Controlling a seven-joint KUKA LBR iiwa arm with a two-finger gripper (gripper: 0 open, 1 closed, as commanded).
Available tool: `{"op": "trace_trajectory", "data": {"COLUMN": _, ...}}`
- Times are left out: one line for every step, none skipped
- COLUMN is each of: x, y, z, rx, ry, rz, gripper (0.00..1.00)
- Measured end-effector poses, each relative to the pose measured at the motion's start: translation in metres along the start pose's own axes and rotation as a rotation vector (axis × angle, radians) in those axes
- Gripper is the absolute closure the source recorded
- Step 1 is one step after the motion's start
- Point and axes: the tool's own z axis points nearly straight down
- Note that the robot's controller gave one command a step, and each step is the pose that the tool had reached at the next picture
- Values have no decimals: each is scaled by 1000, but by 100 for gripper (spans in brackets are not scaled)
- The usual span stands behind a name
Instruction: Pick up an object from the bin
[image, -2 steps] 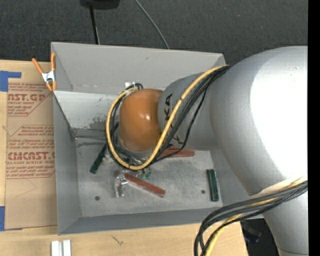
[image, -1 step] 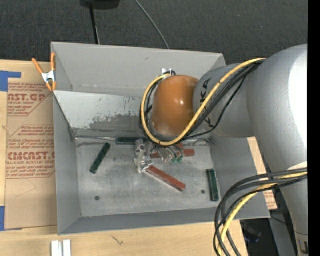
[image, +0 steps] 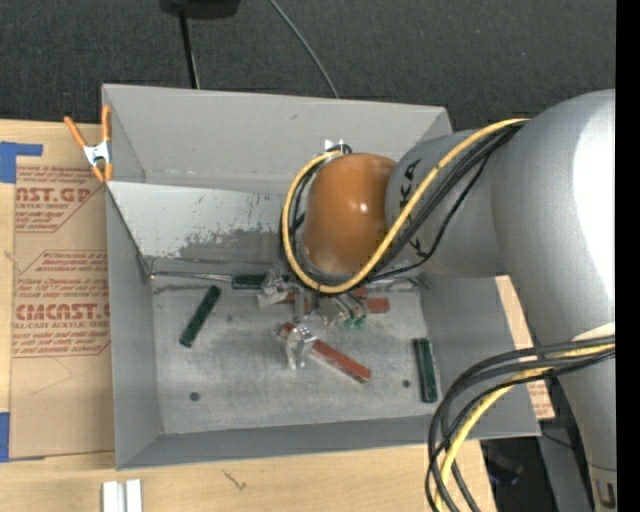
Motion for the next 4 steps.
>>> {"op": "trace_trajectory", "data": {"x": -2, "y": -1, "z": -3, "rx": 1, "ry": -4, "rz": 1, "gripper": 100}}
{"op": "trace_trajectory", "data": {"x": 0, "y": 0, "z": 0, "rx": 0, "ry": 0, "rz": 0, "gripper": 0}}
{"op": "trace_trajectory", "data": {"x": -2, "y": -1, "z": -3, "rx": 1, "ry": -3, "rz": 1, "gripper": 100}}
{"op": "trace_trajectory", "data": {"x": 0, "y": 0, "z": 0, "rx": 0, "ry": 1, "rz": 1, "gripper": 0}}
